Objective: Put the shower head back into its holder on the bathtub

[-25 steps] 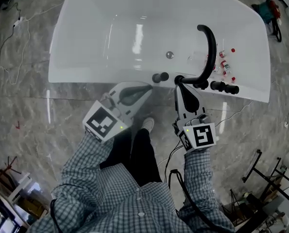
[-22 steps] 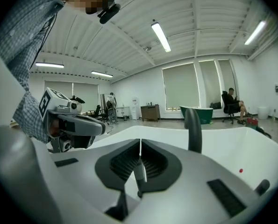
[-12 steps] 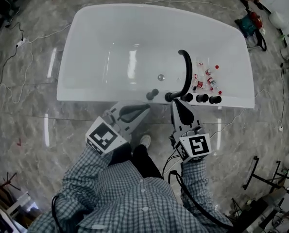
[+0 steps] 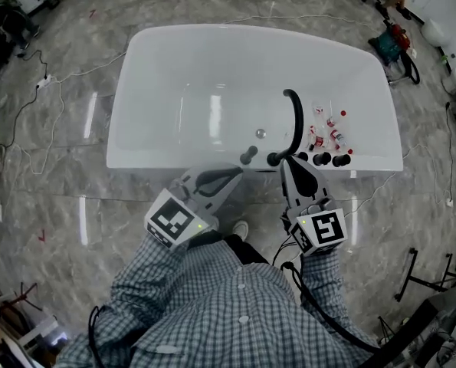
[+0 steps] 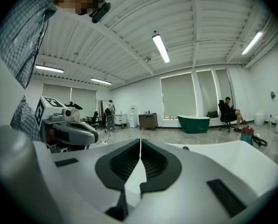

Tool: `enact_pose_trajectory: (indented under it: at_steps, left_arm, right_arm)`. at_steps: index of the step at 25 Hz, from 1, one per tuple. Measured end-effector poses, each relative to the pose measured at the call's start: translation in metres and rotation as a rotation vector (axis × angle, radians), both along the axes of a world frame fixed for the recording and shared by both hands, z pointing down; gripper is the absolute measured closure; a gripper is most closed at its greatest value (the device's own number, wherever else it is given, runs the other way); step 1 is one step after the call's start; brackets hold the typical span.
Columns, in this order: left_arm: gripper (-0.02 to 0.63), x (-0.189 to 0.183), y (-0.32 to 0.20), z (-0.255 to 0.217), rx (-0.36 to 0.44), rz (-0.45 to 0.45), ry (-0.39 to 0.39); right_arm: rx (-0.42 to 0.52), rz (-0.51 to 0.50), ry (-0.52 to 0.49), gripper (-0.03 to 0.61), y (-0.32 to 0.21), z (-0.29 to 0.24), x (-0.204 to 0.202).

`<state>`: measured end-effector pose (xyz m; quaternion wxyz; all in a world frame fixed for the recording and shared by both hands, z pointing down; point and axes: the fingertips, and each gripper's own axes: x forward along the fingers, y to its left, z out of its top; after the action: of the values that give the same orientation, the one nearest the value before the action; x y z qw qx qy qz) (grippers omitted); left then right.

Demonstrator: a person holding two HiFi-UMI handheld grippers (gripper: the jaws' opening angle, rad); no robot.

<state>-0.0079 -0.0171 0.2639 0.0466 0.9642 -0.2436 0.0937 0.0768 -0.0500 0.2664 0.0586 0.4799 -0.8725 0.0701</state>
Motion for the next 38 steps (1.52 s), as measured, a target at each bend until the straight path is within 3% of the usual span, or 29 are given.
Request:
enact_pose_trajectory:
  at_steps: [10, 17, 38]
  left_arm:
    - [0.604, 0.004, 0.001, -0.023, -0.009, -0.018, 0.087]
    - [0.604, 0.001, -0.002, -0.030, 0.001, -0.034, 0.100]
    - [0.603, 0.003, -0.001, -0.027, 0.003, -0.020, 0.079]
  right_arm:
    - [0.020, -0.007, -0.019, 0.557, 0.005, -0.012, -0.006]
    - [0.052, -0.017, -0.034, 0.560, 0.004, -0.026, -0.012]
    - [0.007, -0.047, 0.012, 0.560, 0.013, -0.008, -0.024]
